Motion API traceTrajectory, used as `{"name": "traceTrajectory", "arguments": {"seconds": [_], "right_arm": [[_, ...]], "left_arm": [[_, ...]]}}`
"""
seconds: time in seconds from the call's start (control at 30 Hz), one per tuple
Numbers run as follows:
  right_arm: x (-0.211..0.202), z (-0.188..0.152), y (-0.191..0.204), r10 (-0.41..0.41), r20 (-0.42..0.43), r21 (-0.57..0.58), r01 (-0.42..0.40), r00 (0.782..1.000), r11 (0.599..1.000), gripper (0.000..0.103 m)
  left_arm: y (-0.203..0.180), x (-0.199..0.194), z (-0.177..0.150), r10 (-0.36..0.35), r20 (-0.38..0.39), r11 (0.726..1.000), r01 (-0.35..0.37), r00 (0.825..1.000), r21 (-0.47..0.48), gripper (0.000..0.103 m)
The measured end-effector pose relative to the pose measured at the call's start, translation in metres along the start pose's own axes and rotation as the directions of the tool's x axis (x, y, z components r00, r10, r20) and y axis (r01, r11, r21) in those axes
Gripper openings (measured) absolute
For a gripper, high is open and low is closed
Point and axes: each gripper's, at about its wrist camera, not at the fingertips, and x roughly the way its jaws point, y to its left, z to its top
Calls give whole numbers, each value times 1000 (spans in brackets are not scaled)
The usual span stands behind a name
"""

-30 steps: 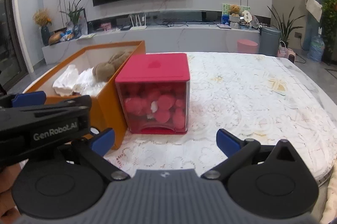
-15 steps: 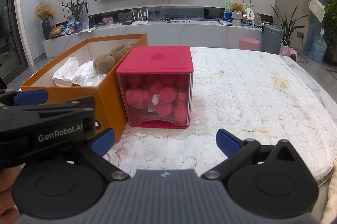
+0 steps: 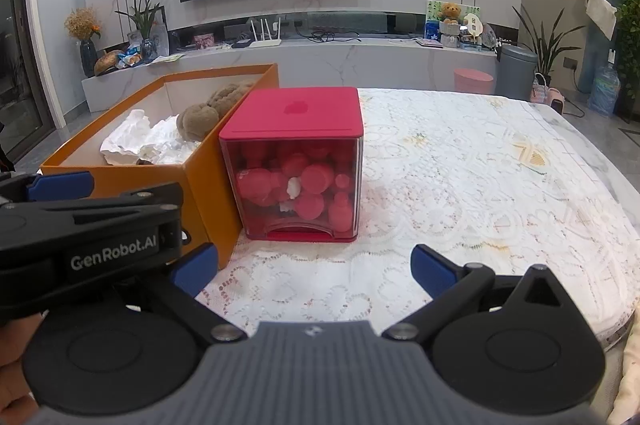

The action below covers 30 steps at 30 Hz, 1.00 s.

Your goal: Organize soft objects

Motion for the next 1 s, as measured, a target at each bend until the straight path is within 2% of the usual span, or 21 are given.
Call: {"name": "traceTrajectory", "arguments": {"seconds": [0.33,1.0], "right_arm": [[2,-1,0,0,-5,6,0,1000,1000,100],[5,-1,1,-11,-21,6,11,1000,1000,100]], "left_arm": [[1,3,1,-17,-34,1000,16,999,-20,89],[-3,3,0,-10,-34,1000,9,999,-13,89]]}}
